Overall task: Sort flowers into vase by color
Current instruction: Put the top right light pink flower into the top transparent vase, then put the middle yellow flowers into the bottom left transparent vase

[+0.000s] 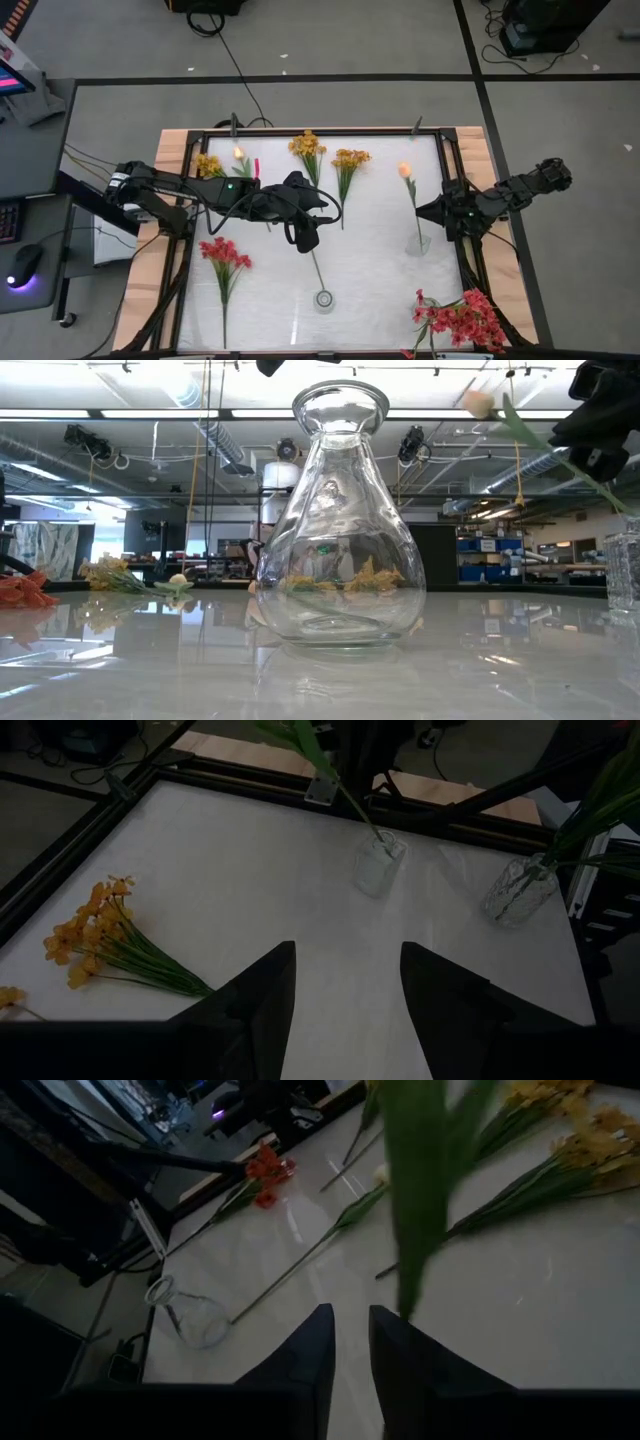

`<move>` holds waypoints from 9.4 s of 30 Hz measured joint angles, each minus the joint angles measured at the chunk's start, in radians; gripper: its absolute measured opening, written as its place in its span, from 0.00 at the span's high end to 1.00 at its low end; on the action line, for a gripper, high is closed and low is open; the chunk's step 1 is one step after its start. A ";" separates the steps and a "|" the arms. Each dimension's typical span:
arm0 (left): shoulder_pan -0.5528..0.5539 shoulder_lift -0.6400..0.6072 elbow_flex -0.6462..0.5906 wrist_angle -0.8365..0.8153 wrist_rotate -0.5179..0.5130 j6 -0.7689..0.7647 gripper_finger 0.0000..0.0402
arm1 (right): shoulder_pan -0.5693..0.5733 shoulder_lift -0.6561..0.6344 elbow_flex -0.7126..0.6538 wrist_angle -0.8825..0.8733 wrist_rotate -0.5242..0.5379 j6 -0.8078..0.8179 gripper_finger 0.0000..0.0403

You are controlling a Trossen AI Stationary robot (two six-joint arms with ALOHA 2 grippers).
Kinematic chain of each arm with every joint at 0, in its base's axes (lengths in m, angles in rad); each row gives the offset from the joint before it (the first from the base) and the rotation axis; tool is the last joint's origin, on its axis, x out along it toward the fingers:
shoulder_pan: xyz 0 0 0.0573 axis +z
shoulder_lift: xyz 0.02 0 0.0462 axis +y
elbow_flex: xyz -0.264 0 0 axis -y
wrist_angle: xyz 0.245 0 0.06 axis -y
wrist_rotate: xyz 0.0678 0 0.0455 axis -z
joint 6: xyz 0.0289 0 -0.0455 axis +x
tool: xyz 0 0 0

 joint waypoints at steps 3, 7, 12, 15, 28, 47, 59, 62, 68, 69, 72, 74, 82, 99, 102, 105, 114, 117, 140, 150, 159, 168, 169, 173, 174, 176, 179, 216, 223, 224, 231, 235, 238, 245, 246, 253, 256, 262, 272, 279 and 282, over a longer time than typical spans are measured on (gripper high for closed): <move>0.000 0.000 0.000 0.000 0.000 0.000 0.53 | 0.007 0.000 0.000 0.000 -0.003 0.000 0.81; 0.000 0.000 0.000 0.000 0.000 0.000 0.53 | 0.012 0.000 0.000 0.000 -0.003 0.001 0.81; 0.000 0.000 0.000 0.000 0.000 0.000 0.53 | 0.012 0.000 0.000 0.020 -0.043 0.003 0.81; 0.000 0.000 0.000 0.000 0.000 0.000 0.53 | 0.012 0.000 0.001 0.040 -0.079 0.001 0.81; 0.000 0.000 0.000 0.000 0.000 0.000 0.53 | 0.012 0.000 0.044 0.118 -0.149 -0.048 0.81; 0.000 0.000 0.000 0.000 0.000 0.000 0.53 | -0.045 0.001 0.251 0.080 -0.011 -0.204 0.81; 0.000 0.000 0.000 0.000 0.000 0.000 0.53 | -0.058 0.006 0.426 0.101 0.192 -0.406 0.81; 0.000 0.000 0.000 0.000 0.000 0.000 0.53 | -0.058 0.006 0.449 0.155 0.240 -0.456 0.81; 0.000 0.000 0.000 0.000 0.000 0.000 0.53 | -0.058 0.016 0.452 0.353 0.323 -0.609 0.81; 0.000 0.000 0.000 0.000 0.000 0.000 0.53 | -0.058 0.022 0.452 0.386 0.338 -0.629 0.81; 0.000 0.000 0.000 0.000 0.000 0.000 0.53 | -0.058 0.046 0.452 0.476 0.373 -0.676 0.81; 0.000 0.000 0.000 0.000 0.000 0.000 0.53 | -0.058 0.069 0.452 0.527 0.385 -0.700 0.81; 0.000 0.000 0.000 0.000 -0.002 0.041 0.53 | -0.058 0.228 0.452 0.666 0.429 -0.739 0.81; 0.010 0.000 0.000 0.031 -0.018 0.210 0.53 | -0.058 0.547 0.451 0.884 0.492 -0.618 0.81; 0.010 0.000 0.000 0.078 -0.017 0.031 0.53 | -0.058 0.595 0.451 0.922 0.501 -0.617 0.81; 0.013 0.000 0.000 0.093 -0.018 -0.201 0.53 | -0.058 0.632 0.451 0.962 0.502 -0.616 0.81; 0.054 0.000 0.000 0.116 0.014 -0.655 0.53 | -0.058 0.678 0.451 1.011 0.503 -0.591 0.81; 0.056 0.001 0.000 0.120 0.090 -0.738 0.53 | -0.058 0.675 0.451 1.011 0.502 -0.592 0.81; 0.097 0.000 0.000 -0.508 0.150 -1.265 0.53 | -0.058 0.562 0.451 0.977 0.444 -0.733 0.81; 0.231 0.011 0.000 -0.865 0.138 -1.250 0.53 | -0.058 0.548 0.451 0.934 0.443 -0.752 0.81; 0.386 0.001 0.000 -1.084 0.069 -1.236 0.53 | -0.059 0.542 0.451 0.926 0.433 -0.760 0.81; 0.579 -0.040 0.000 -1.091 0.027 -1.064 0.53 | -0.058 0.541 0.451 0.925 0.424 -0.757 0.81; 0.601 -0.050 0.000 -1.084 0.025 -1.047 0.53 | -0.058 0.541 0.451 0.924 0.424 -0.757 0.81; 0.706 -0.105 0.000 -1.088 0.022 -1.012 0.53 | -0.058 0.541 0.451 0.918 0.422 -0.751 0.81; 0.733 -0.120 0.000 -1.087 0.021 -1.000 0.53 | -0.058 0.541 0.451 0.917 0.419 -0.751 0.81; 0.780 -0.149 0.000 -1.091 0.019 -0.967 0.53 | -0.058 0.541 0.451 0.917 0.417 -0.752 0.81; 0.856 -0.187 0.000 -1.089 0.020 -0.913 0.53 | -0.058 0.541 0.451 0.909 0.416 -0.749 0.81; 0.863 -0.234 -0.602 0.003 0.390 -0.825 0.53 | -0.058 0.549 0.451 0.904 0.418 -0.728 0.81; 0.788 -0.148 -0.605 0.238 0.386 -0.860 0.53 | -0.058 0.566 0.451 0.903 0.421 -0.697 0.81; 0.780 -0.127 -0.596 0.254 0.387 -0.861 0.53 | -0.058 0.567 0.451 0.903 0.421 -0.690 0.81; 0.730 0.039 -0.447 0.234 0.394 -0.832 0.53 | -0.058 0.582 0.451 0.904 0.424 -0.652 0.81; 0.714 0.134 -0.307 0.112 0.384 -0.774 0.53 | -0.058 0.582 0.451 0.904 0.418 -0.631 0.81; 0.698 0.215 -0.180 -0.042 0.342 -0.713 0.53 | -0.058 0.582 0.451 0.904 0.418 -0.624 0.81; 0.676 0.374 0.065 -0.213 0.295 -0.670 0.53 | -0.058 0.582 0.451 0.904 0.417 -0.624 0.81; 0.674 0.392 0.094 -0.237 0.286 -0.669 0.53 | -0.058 0.582 0.451 0.904 0.417 -0.624 0.81; 0.644 0.505 0.258 -0.468 0.230 -0.626 0.53 | -0.058 0.582 0.451 0.904 0.417 -0.624 0.81; 0.634 0.533 0.268 -0.475 0.228 -0.624 0.53 | -0.058 0.582 0.451 0.904 0.417 -0.624 0.81; 0.628 0.541 0.268 -0.470 0.220 -0.638 0.53 | -0.058 0.582 0.451 0.904 0.417 -0.624 0.81; 0.627 0.541 0.267 -0.471 0.212 -0.650 0.53 | -0.058 0.582 0.451 0.904 0.417 -0.626 0.81; 0.613 0.557 0.266 -0.450 0.212 -0.675 0.53 | -0.058 0.582 0.451 0.903 0.417 -0.627 0.81; 0.607 0.572 0.267 -0.438 0.211 -0.677 0.53 | -0.056 0.582 0.451 0.903 0.415 -0.624 0.81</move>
